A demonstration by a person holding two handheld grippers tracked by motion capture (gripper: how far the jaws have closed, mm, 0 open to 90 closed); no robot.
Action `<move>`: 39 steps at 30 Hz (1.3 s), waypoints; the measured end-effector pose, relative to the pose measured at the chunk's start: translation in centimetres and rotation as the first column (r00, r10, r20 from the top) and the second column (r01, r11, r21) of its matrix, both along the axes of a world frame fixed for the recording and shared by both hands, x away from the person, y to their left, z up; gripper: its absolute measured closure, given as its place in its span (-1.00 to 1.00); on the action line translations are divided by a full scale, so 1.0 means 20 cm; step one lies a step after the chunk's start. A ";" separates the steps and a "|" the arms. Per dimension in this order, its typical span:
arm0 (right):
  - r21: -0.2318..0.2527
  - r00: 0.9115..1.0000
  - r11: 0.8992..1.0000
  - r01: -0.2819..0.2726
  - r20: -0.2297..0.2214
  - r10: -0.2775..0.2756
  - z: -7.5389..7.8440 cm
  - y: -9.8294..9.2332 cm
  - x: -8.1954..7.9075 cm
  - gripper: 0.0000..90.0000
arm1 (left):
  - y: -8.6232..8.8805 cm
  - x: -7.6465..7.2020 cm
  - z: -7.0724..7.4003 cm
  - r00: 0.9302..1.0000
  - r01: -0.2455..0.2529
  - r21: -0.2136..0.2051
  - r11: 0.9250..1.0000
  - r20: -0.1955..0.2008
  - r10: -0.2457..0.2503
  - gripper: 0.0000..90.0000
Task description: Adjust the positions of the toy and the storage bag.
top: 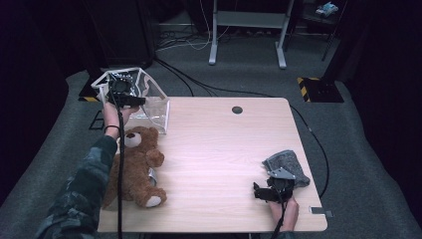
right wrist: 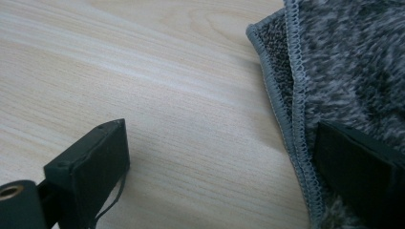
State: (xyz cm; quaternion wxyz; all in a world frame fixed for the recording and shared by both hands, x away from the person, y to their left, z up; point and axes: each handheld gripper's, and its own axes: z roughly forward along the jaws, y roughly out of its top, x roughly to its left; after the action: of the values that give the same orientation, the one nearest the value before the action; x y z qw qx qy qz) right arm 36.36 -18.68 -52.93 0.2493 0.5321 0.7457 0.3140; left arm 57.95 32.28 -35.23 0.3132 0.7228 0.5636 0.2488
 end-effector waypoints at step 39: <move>-0.001 1.000 1.000 0.002 -0.001 -0.002 0.00 0.00 0.00 -0.89 | -0.10 0.06 -0.02 0.977 0.202 0.005 0.979 0.065 -0.202 0.76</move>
State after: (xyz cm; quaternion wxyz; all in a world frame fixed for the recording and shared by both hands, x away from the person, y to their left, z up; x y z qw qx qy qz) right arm 36.38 -18.69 -52.92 0.2496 0.5329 0.7454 0.3130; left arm 59.18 30.18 -35.65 0.3556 0.7675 0.4771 0.2388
